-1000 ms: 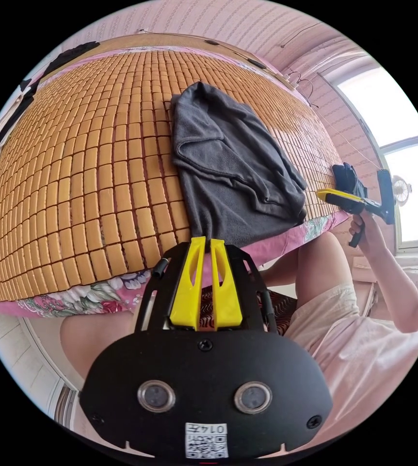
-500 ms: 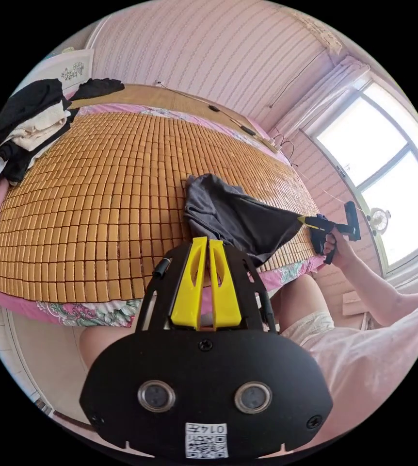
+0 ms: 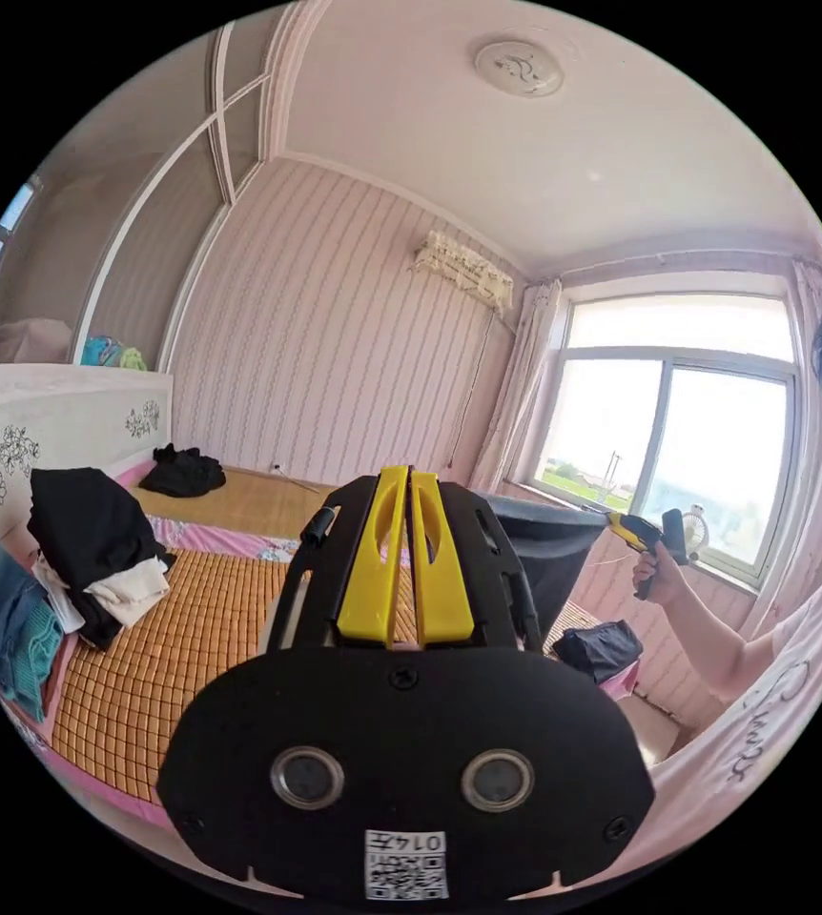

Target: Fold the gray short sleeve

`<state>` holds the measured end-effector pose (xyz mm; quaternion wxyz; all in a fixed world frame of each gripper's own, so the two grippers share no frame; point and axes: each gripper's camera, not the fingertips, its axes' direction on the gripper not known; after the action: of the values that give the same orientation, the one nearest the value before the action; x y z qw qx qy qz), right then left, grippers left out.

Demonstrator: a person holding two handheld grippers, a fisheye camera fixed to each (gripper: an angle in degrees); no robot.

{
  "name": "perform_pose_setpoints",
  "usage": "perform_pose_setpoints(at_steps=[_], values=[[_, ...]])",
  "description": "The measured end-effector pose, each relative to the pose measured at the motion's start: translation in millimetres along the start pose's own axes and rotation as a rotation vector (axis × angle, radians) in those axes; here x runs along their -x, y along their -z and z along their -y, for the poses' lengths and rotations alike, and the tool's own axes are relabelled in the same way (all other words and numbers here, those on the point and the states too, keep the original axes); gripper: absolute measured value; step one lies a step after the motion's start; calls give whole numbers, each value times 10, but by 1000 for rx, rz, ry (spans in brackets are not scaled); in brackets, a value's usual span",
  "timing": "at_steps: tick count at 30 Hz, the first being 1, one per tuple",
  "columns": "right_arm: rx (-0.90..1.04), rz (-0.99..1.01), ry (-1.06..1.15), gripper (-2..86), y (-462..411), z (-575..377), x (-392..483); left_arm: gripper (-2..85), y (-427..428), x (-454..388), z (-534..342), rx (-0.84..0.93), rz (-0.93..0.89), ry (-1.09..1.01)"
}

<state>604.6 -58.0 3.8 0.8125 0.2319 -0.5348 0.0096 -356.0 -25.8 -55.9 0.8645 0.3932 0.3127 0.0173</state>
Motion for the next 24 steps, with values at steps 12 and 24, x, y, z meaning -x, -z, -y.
perform_pose_setpoints(at_steps=[12, 24], values=[[-206, 519, 87, 16, 1280, 65, 1039, -10, 1886, -423, 388, -320, -217, 74], [156, 57, -46, 16, 392, 381, 431, -10, 677, 372, 589, 21, 21, 130]])
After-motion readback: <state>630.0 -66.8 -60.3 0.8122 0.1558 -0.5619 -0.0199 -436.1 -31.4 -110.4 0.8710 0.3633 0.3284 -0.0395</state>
